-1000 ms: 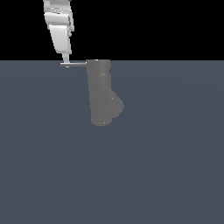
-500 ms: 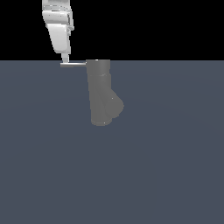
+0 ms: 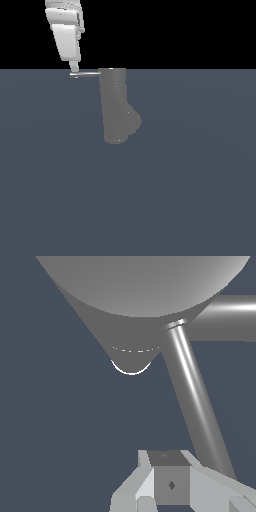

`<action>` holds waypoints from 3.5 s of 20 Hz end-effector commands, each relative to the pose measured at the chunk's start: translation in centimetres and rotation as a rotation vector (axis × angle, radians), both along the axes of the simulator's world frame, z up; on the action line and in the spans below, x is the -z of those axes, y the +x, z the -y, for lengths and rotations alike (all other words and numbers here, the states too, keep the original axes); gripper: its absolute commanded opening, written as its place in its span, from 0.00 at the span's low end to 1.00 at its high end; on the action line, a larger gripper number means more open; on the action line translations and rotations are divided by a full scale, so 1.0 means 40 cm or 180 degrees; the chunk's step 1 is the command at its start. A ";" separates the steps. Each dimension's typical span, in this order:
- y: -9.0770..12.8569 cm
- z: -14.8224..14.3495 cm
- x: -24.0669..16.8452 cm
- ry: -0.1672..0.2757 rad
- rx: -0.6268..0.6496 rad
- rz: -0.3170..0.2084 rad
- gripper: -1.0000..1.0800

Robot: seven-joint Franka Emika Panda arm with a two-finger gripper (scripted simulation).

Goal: Turn on the faucet by rotating a designated handle.

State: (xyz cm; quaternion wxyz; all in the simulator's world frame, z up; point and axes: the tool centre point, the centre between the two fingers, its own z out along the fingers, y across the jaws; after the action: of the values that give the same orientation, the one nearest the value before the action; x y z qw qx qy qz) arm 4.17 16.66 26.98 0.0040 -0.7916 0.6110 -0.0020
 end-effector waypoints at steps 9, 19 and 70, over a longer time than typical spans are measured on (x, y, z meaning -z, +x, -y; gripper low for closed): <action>-0.070 0.027 0.000 -0.0011 0.0011 -0.0027 0.00; -0.102 0.061 0.000 -0.0013 -0.0008 -0.0008 0.00; -0.123 0.414 0.001 0.0015 -0.0159 -0.0035 0.00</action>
State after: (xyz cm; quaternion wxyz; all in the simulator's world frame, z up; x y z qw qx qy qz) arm -1.04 0.52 26.95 0.0021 -0.8081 0.5890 0.0046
